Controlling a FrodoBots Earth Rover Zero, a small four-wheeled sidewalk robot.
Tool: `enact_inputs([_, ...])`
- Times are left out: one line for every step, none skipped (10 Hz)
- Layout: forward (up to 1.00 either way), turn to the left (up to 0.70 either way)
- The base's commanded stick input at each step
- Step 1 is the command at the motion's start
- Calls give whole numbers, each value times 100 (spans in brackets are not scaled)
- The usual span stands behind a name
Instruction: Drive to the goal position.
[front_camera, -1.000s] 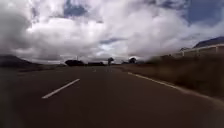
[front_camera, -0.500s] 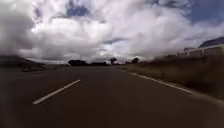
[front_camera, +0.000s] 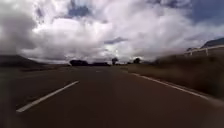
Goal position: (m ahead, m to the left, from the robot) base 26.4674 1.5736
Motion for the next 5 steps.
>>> enact_inputs([70,5])
enact_inputs([70,5])
enact_inputs([70,5])
enact_inputs([70,5])
enact_inputs([70,5])
